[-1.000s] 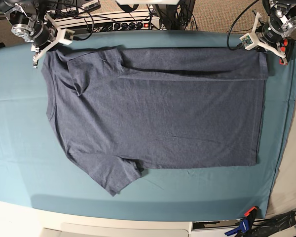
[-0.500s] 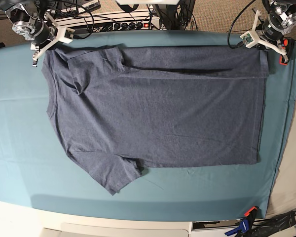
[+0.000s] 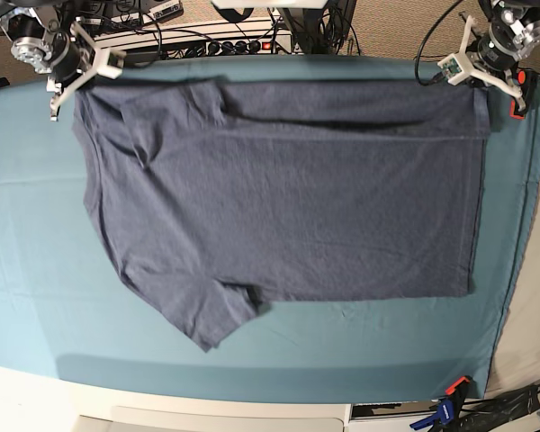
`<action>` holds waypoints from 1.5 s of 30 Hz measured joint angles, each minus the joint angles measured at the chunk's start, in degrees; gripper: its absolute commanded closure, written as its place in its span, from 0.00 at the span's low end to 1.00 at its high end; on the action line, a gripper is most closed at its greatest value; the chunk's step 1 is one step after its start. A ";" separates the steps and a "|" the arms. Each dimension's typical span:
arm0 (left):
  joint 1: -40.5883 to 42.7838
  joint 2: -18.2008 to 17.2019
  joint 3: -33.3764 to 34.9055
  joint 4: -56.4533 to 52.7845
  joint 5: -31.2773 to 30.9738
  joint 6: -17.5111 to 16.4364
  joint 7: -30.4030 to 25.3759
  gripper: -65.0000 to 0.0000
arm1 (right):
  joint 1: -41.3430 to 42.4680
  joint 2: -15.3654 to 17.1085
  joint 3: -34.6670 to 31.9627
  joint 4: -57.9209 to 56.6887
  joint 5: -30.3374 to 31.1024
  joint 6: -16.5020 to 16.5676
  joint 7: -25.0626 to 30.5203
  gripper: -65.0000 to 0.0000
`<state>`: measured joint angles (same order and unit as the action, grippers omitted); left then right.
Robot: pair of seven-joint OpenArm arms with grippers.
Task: Fold the T-shirt properly
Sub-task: 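Hold the collar-edge corners with both grippers and lift slightly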
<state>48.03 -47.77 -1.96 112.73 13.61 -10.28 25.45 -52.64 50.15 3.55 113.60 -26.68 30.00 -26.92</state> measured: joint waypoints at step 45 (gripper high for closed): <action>0.52 -0.02 0.00 14.73 0.72 -0.68 7.85 0.67 | -0.72 0.13 0.26 8.28 0.92 -2.60 -6.08 0.61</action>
<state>48.56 -47.79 -1.96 127.46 14.33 -10.96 33.30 -53.36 50.28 3.81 121.89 -25.76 27.40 -32.99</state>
